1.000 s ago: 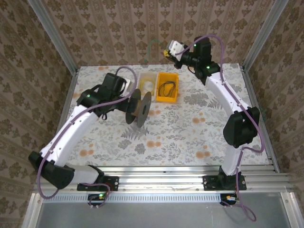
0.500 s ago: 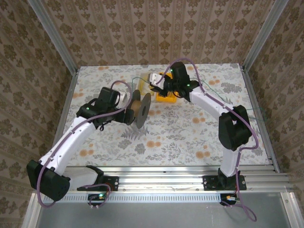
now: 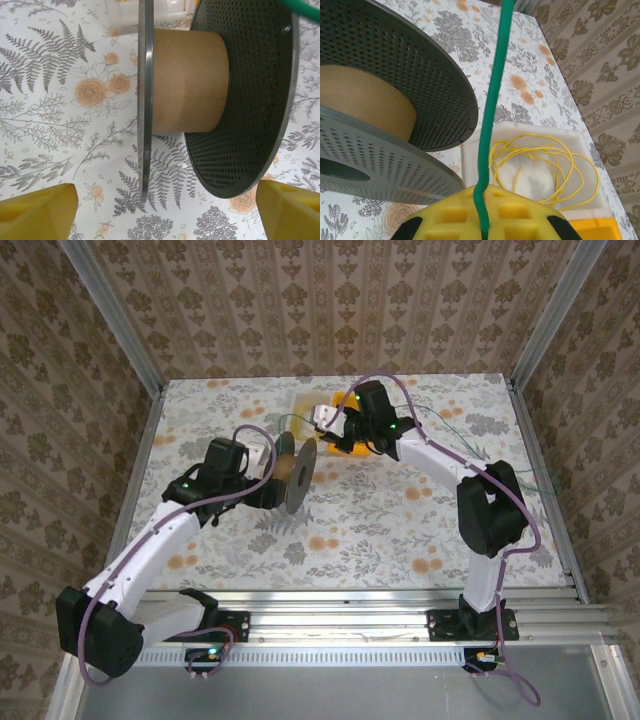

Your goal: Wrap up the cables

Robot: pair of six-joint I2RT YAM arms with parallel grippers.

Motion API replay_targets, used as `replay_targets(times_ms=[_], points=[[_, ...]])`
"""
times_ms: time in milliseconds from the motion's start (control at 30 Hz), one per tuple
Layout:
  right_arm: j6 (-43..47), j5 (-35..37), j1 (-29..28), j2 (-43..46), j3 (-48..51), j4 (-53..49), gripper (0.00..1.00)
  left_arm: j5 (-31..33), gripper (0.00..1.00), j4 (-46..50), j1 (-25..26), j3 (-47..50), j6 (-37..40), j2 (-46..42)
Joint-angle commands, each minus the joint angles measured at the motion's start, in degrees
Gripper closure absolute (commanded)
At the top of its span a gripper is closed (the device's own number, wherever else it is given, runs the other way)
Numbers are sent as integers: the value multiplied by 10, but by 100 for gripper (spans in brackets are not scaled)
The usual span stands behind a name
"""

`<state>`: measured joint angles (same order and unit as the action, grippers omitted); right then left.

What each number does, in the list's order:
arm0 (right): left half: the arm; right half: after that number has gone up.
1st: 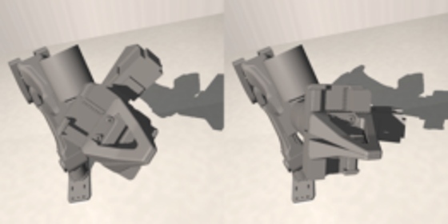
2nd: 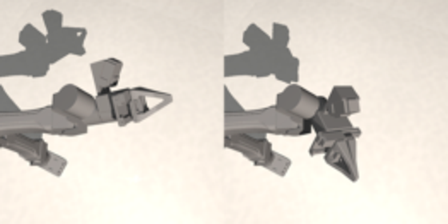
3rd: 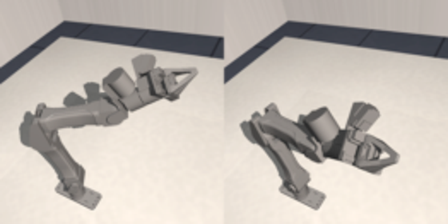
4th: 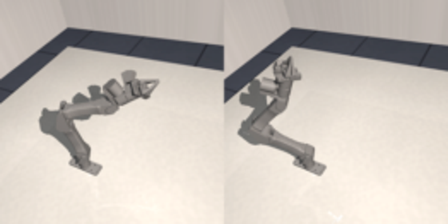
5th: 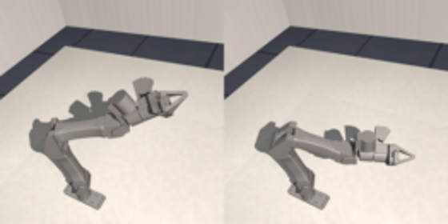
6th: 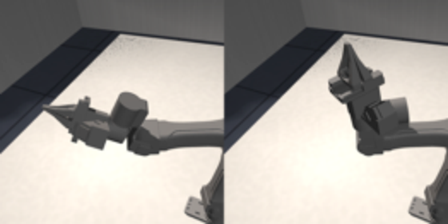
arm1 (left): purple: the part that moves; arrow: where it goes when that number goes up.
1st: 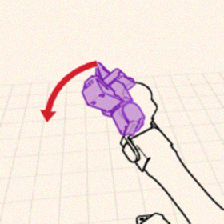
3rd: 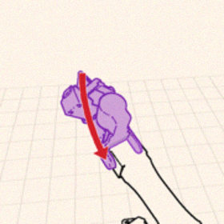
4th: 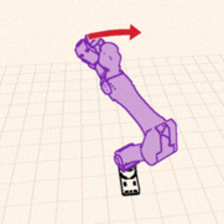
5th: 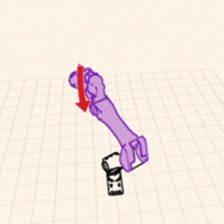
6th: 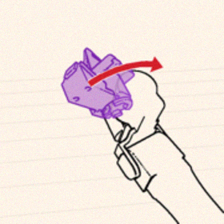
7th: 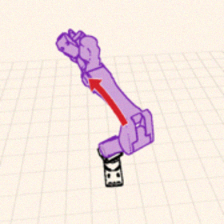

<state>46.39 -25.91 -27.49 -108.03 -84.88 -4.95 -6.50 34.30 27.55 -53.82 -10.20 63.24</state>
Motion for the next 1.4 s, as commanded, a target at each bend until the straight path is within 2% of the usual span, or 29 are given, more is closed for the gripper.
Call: replay_targets(times_ms=[0, 133, 267, 567, 867, 1133, 1367], points=[[5, 30, -8, -20, 6, -3, 100, -40, 5, -34, -6, 8, 18, -9], [7, 36, -14, -28, 4, -5, 100, -52, 3, -48, -10, 17, 13, -16], [11, 44, -16, -35, 6, -6, 100, -64, 2, -66, -42, 25, -1, -20], [22, 88, -27, -38, 16, -5, 100, -61, 8, -58, -51, 9, -19, 10], [38, 115, -39, -38, 32, 15, 100, -35, 15, -36, -51, -28, -45, 54], [40, 111, -40, -39, 29, 17, 100, -18, 27, 10, -48, -101, -54, 139], [39, 109, -40, -42, 23, 15, 100, -11, 30, 35, -43, -132, -52, 166]])
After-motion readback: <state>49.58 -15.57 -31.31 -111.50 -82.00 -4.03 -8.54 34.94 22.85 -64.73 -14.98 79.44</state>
